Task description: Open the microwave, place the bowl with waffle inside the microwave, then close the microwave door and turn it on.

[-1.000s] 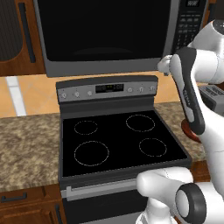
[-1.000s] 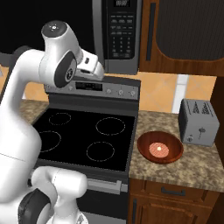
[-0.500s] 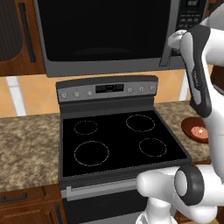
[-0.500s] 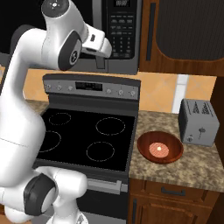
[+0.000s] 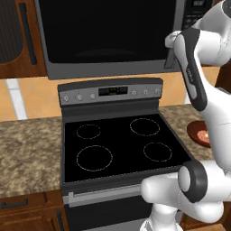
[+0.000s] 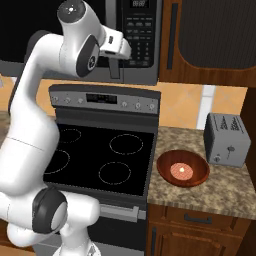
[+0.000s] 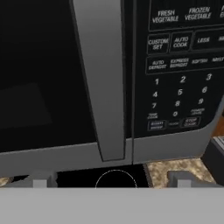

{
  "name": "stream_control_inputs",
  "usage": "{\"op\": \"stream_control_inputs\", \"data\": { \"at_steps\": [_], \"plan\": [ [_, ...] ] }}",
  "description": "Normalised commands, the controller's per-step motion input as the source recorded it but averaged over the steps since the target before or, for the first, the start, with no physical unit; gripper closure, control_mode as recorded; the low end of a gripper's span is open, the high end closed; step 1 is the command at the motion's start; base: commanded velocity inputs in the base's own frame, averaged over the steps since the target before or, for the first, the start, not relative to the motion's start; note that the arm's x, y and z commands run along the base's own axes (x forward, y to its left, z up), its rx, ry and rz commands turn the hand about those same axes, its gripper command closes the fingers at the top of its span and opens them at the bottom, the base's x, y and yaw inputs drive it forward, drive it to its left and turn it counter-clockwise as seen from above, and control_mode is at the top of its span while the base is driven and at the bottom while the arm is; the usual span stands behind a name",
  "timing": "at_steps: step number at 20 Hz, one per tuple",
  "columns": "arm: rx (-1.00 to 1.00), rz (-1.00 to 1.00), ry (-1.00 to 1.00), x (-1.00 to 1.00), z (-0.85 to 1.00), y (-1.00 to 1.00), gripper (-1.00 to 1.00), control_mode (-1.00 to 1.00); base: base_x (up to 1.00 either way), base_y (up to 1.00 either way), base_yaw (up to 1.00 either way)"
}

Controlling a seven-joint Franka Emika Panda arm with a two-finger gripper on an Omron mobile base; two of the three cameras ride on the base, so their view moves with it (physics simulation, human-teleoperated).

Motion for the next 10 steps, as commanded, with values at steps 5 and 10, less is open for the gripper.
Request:
{"op": "stream_control_inputs", "data": {
  "at_steps": [5,10],
  "plan": [
    [0.0,0.03,-0.16,0.51,-0.3,0.0,-1.0,-1.0,0.0,0.0,0.0],
    [0.0,0.03,-0.16,0.51,-0.25,0.0,-1.0,-1.0,0.0,0.0,0.0]
  ]
}}
